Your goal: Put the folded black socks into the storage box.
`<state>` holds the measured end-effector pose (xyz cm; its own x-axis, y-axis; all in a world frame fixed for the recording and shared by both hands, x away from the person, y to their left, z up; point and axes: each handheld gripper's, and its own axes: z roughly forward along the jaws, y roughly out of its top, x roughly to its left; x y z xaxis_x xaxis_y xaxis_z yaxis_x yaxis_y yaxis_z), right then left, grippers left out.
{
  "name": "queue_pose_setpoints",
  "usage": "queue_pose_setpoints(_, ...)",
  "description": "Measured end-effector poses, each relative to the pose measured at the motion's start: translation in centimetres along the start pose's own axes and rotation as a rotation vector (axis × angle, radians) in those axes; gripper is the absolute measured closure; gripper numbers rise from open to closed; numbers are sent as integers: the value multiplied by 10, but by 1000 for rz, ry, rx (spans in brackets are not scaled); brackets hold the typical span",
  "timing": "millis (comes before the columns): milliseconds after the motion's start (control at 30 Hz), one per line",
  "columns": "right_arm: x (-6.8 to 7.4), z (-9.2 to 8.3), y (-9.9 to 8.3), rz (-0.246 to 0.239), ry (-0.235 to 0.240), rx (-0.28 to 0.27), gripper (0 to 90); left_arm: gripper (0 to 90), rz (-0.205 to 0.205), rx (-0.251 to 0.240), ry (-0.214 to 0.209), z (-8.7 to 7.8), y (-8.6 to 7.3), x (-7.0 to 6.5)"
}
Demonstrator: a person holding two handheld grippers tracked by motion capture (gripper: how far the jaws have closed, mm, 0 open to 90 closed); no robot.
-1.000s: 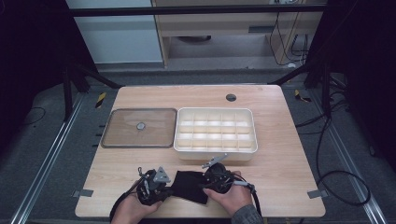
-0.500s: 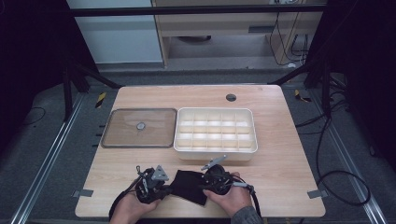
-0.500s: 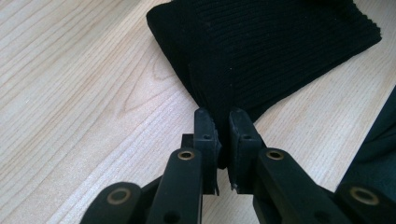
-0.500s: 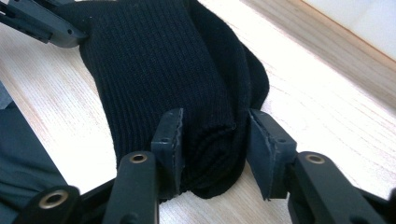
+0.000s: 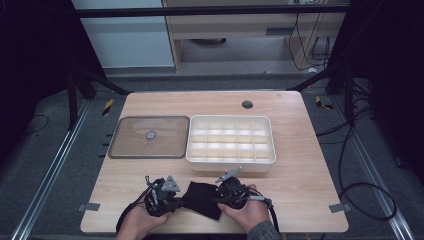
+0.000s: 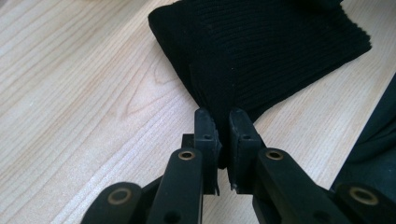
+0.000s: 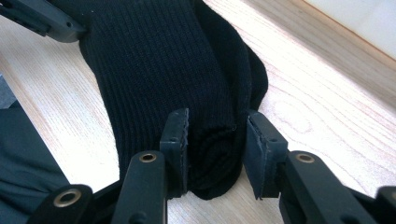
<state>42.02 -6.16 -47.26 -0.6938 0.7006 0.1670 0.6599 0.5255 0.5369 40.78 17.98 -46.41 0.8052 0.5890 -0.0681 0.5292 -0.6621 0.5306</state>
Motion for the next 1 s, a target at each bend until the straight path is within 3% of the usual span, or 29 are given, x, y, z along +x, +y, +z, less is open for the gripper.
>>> queue_pose_setpoints(533,1,2,1,12,2,4,650,839,44,-33,5,-17,14,-9)
queue_pose_setpoints(1000,-3,4,0,47,15,-13,689,840,138,-64,-32,-22,34,-40)
